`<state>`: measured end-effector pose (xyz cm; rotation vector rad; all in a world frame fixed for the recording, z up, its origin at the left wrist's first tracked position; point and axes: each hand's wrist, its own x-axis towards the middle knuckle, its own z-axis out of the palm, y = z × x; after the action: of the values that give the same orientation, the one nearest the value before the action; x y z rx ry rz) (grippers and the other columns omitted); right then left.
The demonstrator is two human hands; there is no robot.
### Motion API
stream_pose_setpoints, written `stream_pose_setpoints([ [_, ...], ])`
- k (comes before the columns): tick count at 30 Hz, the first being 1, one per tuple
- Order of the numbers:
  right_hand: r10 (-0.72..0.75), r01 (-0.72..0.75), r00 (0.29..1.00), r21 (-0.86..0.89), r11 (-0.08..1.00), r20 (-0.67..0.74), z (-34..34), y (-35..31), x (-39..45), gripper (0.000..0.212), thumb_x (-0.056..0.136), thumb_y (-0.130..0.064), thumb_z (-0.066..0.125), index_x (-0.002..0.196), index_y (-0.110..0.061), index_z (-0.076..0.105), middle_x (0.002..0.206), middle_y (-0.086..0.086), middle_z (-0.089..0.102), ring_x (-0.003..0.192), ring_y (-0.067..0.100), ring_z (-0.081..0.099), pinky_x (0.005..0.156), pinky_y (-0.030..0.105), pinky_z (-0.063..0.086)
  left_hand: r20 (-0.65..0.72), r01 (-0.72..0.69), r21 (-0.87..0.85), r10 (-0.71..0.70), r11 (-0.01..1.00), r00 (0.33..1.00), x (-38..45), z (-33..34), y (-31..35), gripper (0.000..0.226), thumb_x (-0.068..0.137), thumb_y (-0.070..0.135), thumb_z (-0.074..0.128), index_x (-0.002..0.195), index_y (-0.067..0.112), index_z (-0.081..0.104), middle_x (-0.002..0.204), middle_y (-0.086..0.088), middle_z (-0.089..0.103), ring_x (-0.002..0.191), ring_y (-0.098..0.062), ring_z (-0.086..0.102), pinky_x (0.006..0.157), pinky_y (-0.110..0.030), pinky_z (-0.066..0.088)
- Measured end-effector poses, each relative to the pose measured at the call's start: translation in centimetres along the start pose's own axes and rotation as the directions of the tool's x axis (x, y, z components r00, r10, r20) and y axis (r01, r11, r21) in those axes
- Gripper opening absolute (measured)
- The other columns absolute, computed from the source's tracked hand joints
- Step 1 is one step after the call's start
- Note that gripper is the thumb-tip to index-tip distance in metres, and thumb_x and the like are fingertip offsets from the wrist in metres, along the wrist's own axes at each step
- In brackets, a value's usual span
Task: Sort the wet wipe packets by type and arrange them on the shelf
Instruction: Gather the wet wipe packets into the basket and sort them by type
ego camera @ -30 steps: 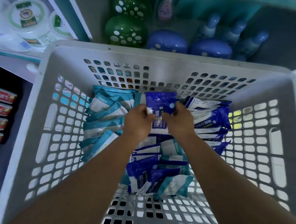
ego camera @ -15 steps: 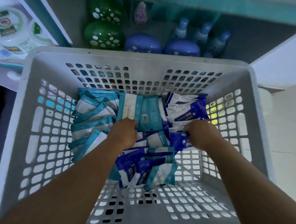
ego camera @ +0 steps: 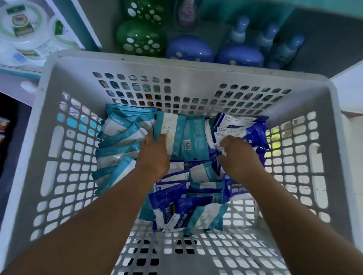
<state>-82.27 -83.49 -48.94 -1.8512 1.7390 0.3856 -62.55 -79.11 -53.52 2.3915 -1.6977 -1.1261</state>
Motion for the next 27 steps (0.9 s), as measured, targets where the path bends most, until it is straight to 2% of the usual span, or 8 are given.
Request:
stream_pose_setpoints([
  [3,-0.038,0.019,0.996,0.232,0.973,0.081,0.7,-2.5,1.9,0.05,0.092,-0.018,0.057,0.138,-0.008,0.039,0.131,0.013,0.053,0.12,0.027,0.051,0.096,0.032,0.041,-0.044,0.031,-0.116,-0.036,0.993,0.998,0.6,0.1,0.3,0.07,0.089,0.013,0.061,0.147,0.014,0.022,0.142,-0.019,0.03,0.127,-0.036,0.037,0.105,-0.042,0.038],
  [7,0.054,-0.082,0.993,0.3,0.95,0.101,2.8,-4.3,4.8,0.04,0.088,-0.021,0.062,0.12,-0.004,0.046,0.116,0.015,0.059,0.105,0.03,0.058,0.088,0.041,0.051,-0.118,0.071,-0.252,-0.104,0.965,0.988,1.2,-0.1,0.4,0.076,0.089,0.012,0.062,0.15,0.009,0.016,0.134,-0.022,0.039,0.121,-0.036,0.044,0.1,-0.041,0.04],
  [10,0.185,-0.202,0.979,0.305,0.931,0.085,3.8,-4.7,6.5,0.042,0.084,-0.027,0.063,0.117,-0.002,0.051,0.116,0.018,0.058,0.105,0.033,0.058,0.086,0.042,0.053,-0.124,0.112,-0.26,-0.149,0.959,0.981,2.0,-0.2,0.1,0.056,0.091,0.014,0.058,0.142,0.005,0.036,0.13,-0.021,0.048,0.115,-0.034,0.052,0.095,-0.037,0.043],
  [14,0.238,-0.239,0.97,0.375,0.896,0.051,4.3,-5.3,7.4,0.046,0.077,-0.029,0.066,0.113,-0.005,0.05,0.117,0.019,0.059,0.105,0.034,0.059,0.084,0.043,0.054,-0.115,0.098,-0.287,-0.136,0.953,0.984,2.2,-0.3,0.7,0.019,0.091,0.009,0.056,0.11,0.005,0.059,0.11,-0.015,0.064,0.102,-0.03,0.06,0.075,-0.027,0.042],
  [16,0.226,-0.215,0.974,0.428,0.878,0.025,4.1,-5.5,7.2,0.044,0.082,-0.024,0.066,0.118,-0.003,0.049,0.116,0.016,0.061,0.104,0.031,0.059,0.081,0.038,0.052,-0.121,0.082,-0.301,-0.123,0.95,0.985,1.9,-0.4,1.1,0.013,0.091,0.007,0.054,0.104,0.005,0.057,0.104,-0.014,0.065,0.096,-0.026,0.06,0.067,-0.022,0.037],
  [19,0.13,-0.079,0.988,0.466,0.882,-0.079,2.8,-5.9,6.6,0.022,0.088,-0.02,0.06,0.106,-0.008,0.063,0.102,0.008,0.066,0.086,0.02,0.059,0.069,0.028,0.046,-0.198,0.027,-0.358,-0.104,0.933,0.975,1.3,-1.2,1.3,0.016,0.091,0.01,0.056,0.106,0.005,0.058,0.101,-0.014,0.066,0.093,-0.027,0.061,0.068,-0.025,0.04],
  [24,0.051,0.077,0.979,0.593,0.802,-0.196,0.3,-6.4,3.7,0.013,0.087,-0.02,0.062,0.091,-0.013,0.072,0.086,0.006,0.071,0.081,0.025,0.066,0.074,0.037,0.054,-0.329,-0.086,-0.41,-0.059,0.908,0.942,-0.6,-4.3,1.1,0.024,0.093,0.017,0.058,0.116,0.011,0.06,0.1,-0.001,0.066,0.084,-0.013,0.055,0.068,-0.015,0.035],
  [27,0.037,0.105,0.974,0.591,0.799,-0.223,-0.9,-6.5,1.9,0.013,0.087,-0.022,0.061,0.089,-0.016,0.072,0.083,0.004,0.071,0.078,0.023,0.067,0.071,0.039,0.055,-0.377,-0.055,-0.366,-0.094,0.929,0.922,-2.3,-6.6,-0.3,0.022,0.094,0.018,0.056,0.115,0.014,0.06,0.095,0.003,0.062,0.082,-0.013,0.054,0.067,-0.015,0.034],
])
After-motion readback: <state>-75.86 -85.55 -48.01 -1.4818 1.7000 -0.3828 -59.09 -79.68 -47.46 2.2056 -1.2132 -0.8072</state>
